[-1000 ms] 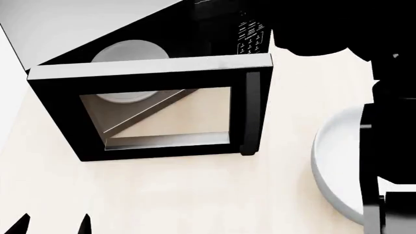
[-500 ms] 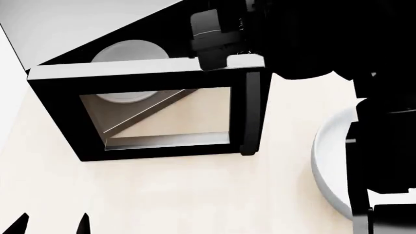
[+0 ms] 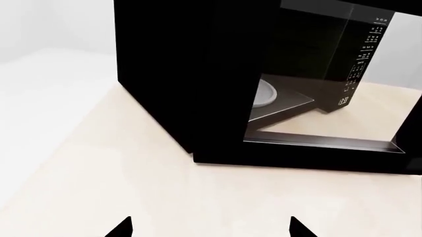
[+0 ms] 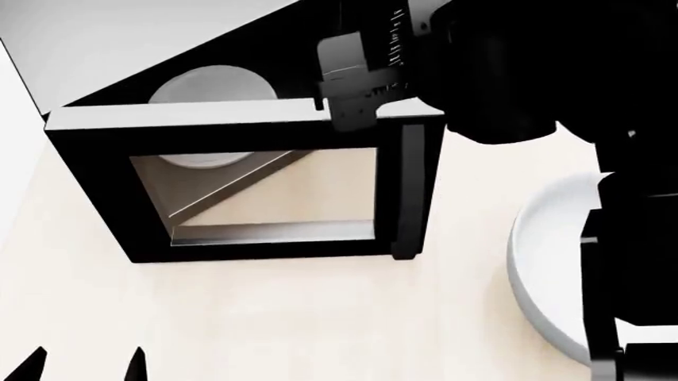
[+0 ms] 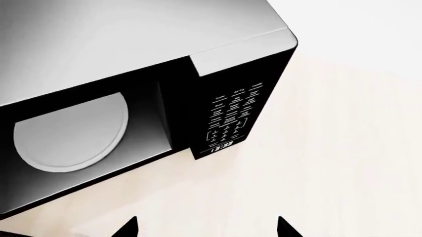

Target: Open the microwave.

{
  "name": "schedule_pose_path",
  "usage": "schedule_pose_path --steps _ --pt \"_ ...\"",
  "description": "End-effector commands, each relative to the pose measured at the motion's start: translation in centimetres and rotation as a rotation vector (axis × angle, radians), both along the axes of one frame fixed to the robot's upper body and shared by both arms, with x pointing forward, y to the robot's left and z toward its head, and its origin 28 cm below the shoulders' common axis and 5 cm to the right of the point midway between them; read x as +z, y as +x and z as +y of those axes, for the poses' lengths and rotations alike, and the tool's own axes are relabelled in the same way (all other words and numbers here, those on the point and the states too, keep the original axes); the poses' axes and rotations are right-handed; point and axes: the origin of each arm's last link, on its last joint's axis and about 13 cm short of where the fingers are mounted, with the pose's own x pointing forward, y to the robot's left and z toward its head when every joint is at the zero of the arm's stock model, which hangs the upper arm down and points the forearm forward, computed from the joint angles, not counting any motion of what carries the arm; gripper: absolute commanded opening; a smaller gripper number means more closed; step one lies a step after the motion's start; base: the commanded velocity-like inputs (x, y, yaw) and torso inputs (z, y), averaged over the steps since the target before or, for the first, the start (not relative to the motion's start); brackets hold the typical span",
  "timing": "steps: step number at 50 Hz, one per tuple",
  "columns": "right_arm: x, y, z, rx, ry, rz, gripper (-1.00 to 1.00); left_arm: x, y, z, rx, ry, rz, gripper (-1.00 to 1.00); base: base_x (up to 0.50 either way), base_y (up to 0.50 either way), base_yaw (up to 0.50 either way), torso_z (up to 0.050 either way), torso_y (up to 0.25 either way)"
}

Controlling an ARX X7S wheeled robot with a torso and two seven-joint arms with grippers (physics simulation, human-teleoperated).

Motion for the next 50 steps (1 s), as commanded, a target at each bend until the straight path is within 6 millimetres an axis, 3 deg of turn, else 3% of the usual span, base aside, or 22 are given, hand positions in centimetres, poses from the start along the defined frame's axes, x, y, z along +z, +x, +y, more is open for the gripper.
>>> schedule_pose_path --steps 1,35,50 --pt "-1.3 -0.4 -0.1 0.006 -0.032 0.059 1.00 0.0 0.0 0.0 0.001 0.000 0.000 1.00 0.00 0.00 0.00 0.000 0.000" --pt "-1.9 -3.4 -0.2 0.084 0.031 0.111 1.00 0.2 -0.1 0.0 0.000 -0.002 -0.002 1.00 0.00 0.00 0.00 0.000 -0.001" --pt "-3.3 -4.7 -0.1 0.104 0.031 0.129 1.00 0.3 -0.2 0.1 0.001 -0.006 -0.004 1.00 0.00 0.00 0.00 0.000 -0.002"
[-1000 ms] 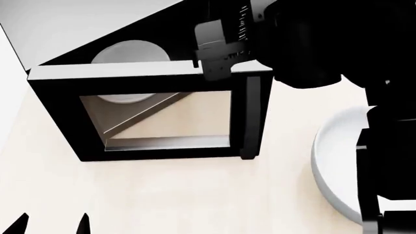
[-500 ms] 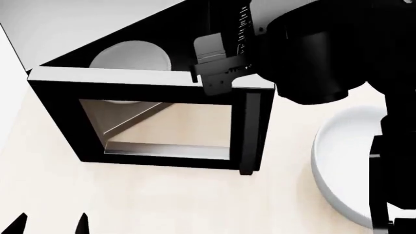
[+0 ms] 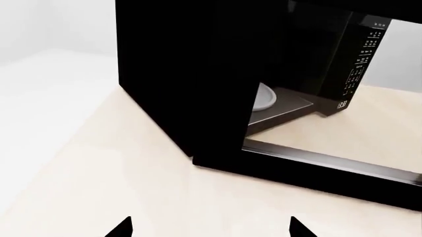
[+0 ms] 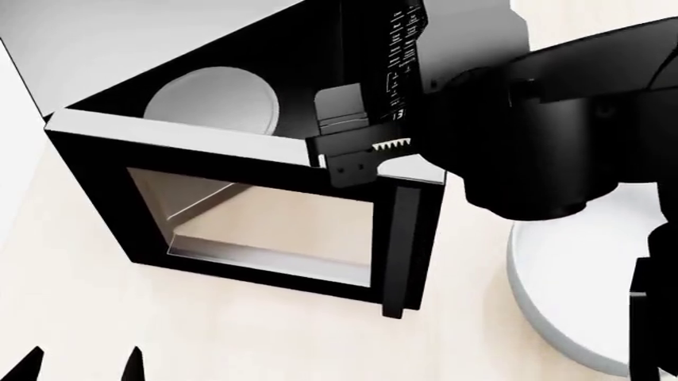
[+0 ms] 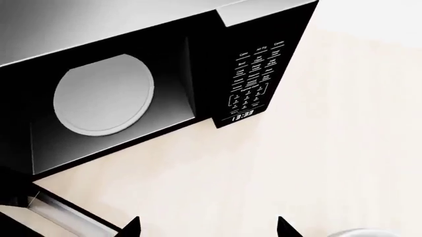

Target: Open the microwave.

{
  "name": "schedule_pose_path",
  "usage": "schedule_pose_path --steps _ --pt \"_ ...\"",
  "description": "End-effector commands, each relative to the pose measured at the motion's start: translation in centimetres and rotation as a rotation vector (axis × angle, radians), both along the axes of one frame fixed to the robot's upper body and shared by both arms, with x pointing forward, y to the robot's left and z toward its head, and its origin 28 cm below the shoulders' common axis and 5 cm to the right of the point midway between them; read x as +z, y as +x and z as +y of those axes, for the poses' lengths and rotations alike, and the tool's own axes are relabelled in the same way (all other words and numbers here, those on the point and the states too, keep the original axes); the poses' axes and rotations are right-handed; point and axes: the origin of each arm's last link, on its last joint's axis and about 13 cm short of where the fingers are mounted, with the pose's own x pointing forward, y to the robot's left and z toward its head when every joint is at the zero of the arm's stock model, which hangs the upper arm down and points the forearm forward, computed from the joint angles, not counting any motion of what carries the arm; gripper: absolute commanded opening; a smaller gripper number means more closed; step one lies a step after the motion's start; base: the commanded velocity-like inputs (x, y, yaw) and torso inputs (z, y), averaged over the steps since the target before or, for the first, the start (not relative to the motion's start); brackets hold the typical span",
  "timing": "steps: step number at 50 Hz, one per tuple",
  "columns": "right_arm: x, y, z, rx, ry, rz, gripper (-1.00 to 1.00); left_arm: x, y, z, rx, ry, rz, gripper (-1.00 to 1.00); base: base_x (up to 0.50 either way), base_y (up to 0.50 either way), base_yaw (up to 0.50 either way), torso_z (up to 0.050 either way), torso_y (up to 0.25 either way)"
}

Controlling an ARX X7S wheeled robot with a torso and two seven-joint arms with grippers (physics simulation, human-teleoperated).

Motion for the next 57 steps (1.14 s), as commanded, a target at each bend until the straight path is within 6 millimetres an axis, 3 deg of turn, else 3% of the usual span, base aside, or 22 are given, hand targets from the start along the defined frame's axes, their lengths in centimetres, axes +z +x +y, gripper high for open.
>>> schedule_pose_path --steps 1,38,57 --pt "-2.5 -1.0 0.5 0.065 -0.021 0.085 1.00 0.1 0.0 0.0 0.000 -0.003 -0.001 1.00 0.00 0.00 0.00 0.000 -0.011" --pt "-5.0 -3.8 0.6 0.137 -0.004 0.124 1.00 0.1 -0.1 -0.2 -0.008 0.000 -0.003 1.00 0.00 0.00 0.00 -0.002 -0.005" --pt "-5.6 -5.0 1.6 0.199 0.004 0.141 1.00 0.1 -0.2 -0.2 -0.012 -0.001 -0.003 1.00 0.00 0.00 0.00 -0.003 -0.008"
